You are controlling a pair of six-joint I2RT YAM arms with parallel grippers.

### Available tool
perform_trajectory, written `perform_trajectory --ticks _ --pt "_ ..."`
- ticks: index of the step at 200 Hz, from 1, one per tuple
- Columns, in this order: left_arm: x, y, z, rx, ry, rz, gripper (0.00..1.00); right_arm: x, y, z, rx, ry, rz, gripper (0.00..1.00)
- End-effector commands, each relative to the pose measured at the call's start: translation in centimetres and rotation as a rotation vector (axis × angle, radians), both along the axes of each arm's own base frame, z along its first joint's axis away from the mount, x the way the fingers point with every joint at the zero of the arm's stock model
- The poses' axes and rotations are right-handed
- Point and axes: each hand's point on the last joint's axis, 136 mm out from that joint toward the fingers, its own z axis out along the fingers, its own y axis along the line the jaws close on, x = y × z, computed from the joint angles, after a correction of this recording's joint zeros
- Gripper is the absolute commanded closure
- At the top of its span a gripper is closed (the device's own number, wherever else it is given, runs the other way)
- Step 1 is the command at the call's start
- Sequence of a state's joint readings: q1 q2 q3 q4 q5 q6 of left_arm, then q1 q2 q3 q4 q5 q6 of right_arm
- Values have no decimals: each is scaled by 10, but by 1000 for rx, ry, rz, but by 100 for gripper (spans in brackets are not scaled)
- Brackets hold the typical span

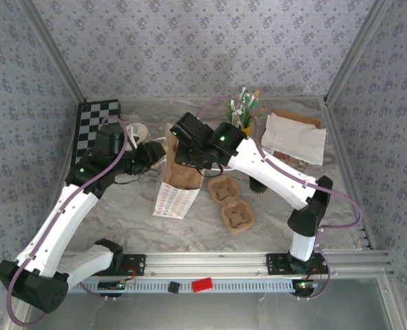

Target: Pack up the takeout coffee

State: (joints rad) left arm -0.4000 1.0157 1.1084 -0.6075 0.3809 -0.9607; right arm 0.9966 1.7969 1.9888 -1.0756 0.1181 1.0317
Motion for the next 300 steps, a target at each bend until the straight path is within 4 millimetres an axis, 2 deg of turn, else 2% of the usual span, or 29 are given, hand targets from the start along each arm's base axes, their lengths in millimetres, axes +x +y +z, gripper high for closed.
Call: perform_trajectory --ticks 1,48,102,131,152,189,217,238,255,283,300 --pt "-1 11 8 90 -15 -23 63 -5 -1 2 -8 23 -1 68" --pt "1 10 28 168 -69 -96 59 -3 2 -2 -12 31 0 68" --pt "10 6 25 223 -73 -153 53 -3 5 -3 -19 39 7 68" --pt "15 4 16 252 -49 -170 53 -4 5 -5 -23 46 11 68" --pt "18 2 13 243 -50 -172 57 -4 6 -7 -23 53 9 68" --pt "19 -1 12 218 -54 -168 73 -3 5 -10 -26 63 0 68" --pt "18 -1 11 212 -59 -161 78 -2 1 -15 -29 85 -13 68" --pt "16 3 10 222 -55 -149 88 -1 -4 -18 -40 90 -37 68" --pt "17 6 11 227 -62 -131 91 1 -4 -20 -27 100 -45 68" --pt "17 0 13 186 -63 -139 99 2 -3 -27 -24 114 -55 67" --pt "17 -2 12 180 -59 -143 100 3 0 -28 -23 119 -50 67"
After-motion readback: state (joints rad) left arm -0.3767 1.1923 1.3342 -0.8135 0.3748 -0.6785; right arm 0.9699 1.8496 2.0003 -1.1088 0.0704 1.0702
